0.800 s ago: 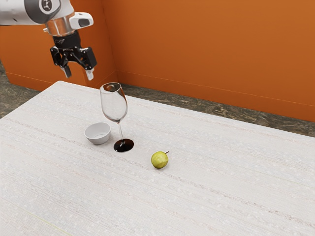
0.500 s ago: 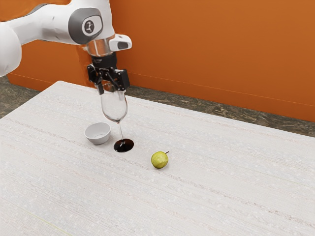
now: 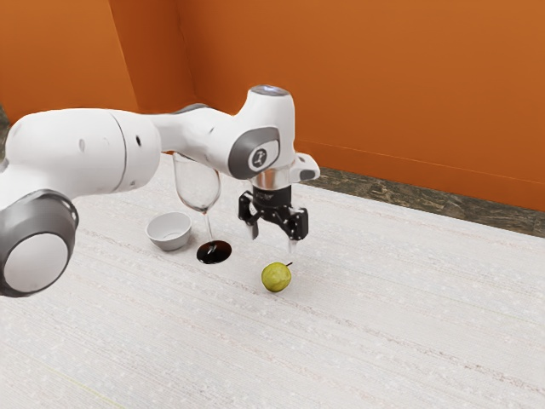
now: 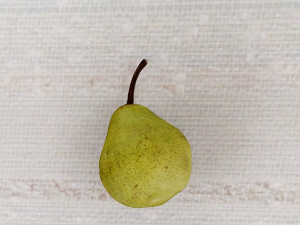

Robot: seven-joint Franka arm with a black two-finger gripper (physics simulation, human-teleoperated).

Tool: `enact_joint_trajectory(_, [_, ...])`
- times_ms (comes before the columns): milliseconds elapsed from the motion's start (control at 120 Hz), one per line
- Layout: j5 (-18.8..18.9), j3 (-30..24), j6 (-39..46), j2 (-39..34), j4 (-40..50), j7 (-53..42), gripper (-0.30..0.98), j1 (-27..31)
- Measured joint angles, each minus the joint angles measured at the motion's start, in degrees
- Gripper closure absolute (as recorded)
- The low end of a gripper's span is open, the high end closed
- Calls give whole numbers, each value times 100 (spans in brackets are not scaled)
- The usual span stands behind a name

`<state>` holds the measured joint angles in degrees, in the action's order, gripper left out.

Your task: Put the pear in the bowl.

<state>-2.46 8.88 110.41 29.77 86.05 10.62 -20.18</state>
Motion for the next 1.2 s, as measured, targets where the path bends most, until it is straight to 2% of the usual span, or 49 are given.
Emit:
enact_joint_trajectory(117, [-5,2,452,272,168,331,2,-36])
enact_joint_trajectory(400, [-14,1,1312,372,651,913,2,-69])
enact_joint_trajectory(825, [-26,5,1800,557,900,1399,3,5])
enact_joint_trajectory(1200, [-26,9,2023,611,914,1586,23,14])
